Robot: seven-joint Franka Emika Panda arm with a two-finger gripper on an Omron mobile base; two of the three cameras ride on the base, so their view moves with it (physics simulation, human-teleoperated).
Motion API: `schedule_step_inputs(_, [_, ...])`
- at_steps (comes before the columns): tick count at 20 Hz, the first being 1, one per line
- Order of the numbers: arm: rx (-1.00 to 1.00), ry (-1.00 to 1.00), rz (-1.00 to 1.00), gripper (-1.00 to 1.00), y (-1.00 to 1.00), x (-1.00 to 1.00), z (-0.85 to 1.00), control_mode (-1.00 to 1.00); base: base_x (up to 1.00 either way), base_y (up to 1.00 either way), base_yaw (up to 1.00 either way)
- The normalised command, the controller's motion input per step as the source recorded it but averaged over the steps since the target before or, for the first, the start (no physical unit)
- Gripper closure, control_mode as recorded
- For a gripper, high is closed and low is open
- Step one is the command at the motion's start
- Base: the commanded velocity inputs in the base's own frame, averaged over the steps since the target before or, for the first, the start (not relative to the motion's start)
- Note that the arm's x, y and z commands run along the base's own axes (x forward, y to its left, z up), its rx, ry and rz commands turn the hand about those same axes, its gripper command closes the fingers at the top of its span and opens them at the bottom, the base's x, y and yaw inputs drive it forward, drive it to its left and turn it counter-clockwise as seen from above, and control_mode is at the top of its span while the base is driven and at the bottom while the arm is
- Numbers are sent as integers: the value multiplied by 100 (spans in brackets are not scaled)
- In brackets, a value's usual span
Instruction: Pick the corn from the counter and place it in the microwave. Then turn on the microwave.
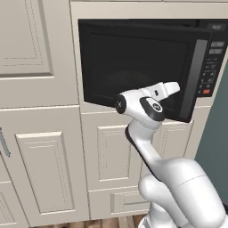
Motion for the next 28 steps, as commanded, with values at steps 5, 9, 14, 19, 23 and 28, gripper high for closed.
schedule_step_inputs(5, [0,-2,3,100,-6,28,6,-100,0,0,0])
schedule_step_inputs(9, [0,-4,4,100,-5,24,3,-100,0,0,0])
schedule_step_inputs(14, [0,-4,5,100,-5,23,3,-100,0,0,0])
schedule_step_inputs(19, [0,-4,5,100,-4,20,6,-100,0,0,0])
schedule_step_inputs(23, [0,-3,5,100,-3,17,12,-100,0,0,0])
schedule_step_inputs(28, [0,-2,4,100,-4,20,13,-100,0,0,0])
